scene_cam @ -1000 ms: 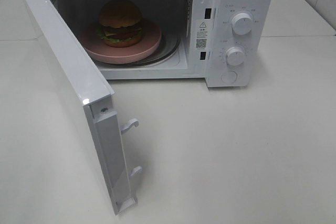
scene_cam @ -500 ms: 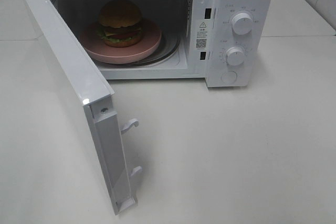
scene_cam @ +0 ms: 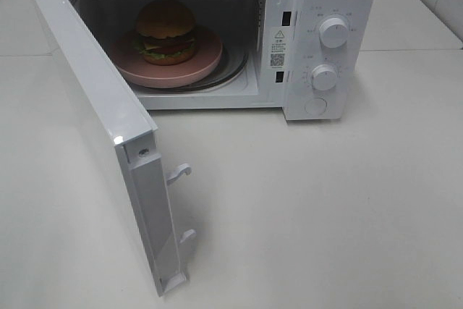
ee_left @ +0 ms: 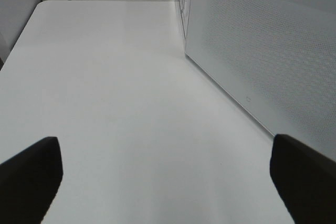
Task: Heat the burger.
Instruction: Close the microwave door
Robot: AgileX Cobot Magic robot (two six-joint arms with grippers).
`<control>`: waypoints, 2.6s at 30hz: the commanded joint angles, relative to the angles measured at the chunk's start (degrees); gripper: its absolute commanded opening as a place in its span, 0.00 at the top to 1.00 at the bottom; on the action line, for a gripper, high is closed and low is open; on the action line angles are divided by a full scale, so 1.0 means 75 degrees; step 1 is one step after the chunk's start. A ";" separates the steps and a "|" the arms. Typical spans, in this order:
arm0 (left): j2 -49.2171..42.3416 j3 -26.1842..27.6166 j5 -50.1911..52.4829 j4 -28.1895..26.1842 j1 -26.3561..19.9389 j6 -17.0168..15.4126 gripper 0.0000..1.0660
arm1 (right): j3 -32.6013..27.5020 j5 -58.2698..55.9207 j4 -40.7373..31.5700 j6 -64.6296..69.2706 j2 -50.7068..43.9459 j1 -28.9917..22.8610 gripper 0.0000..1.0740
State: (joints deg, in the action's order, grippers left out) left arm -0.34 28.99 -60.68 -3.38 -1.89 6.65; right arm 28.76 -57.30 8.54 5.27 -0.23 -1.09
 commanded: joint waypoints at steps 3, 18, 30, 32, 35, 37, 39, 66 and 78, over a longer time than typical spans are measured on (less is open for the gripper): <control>-0.0122 -0.0008 0.0099 -0.0008 -0.0015 -0.0038 0.05 | -0.0023 0.0008 -0.0023 0.0031 -0.0229 0.0031 0.45; -0.0107 0.0000 0.0138 -0.0214 -0.0015 -0.0313 0.07 | -0.0023 0.0008 -0.0023 0.0031 -0.0229 0.0031 0.45; 0.2529 0.0512 0.2850 -0.0046 -0.0015 0.0130 0.95 | -0.0023 0.0008 -0.0023 0.0031 -0.0229 0.0031 0.45; 0.3109 0.0512 0.3507 -0.0092 -0.0015 0.0214 0.99 | -0.0023 0.0008 -0.0023 0.0031 -0.0229 0.0031 0.45; 0.3896 0.0344 0.4721 -0.0313 -0.0015 0.0558 1.00 | -0.0023 0.0008 -0.0023 0.0031 -0.0229 0.0031 0.45; 0.4141 0.0229 0.5210 -0.0443 -0.0015 0.0688 1.00 | -0.0023 0.0008 -0.0023 0.0031 -0.0229 0.0031 0.45; 0.4523 -0.0038 0.6112 -0.0772 -0.0015 0.0970 1.00 | -0.0023 0.0008 -0.0023 0.0031 -0.0229 0.0031 0.45; 1.0168 -0.2605 1.5470 0.3973 -0.0015 -0.3438 1.00 | -0.0023 0.0008 -0.0023 0.0031 -0.0229 0.0031 0.45; 1.2284 -0.1329 1.5584 0.3071 0.1474 -0.2796 1.00 | -0.0023 0.0008 -0.0023 0.0031 -0.0229 0.0031 0.45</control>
State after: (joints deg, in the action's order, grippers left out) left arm 90.18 17.70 55.52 23.09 7.05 -15.53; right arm 28.76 -57.30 8.37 5.27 -0.23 -1.09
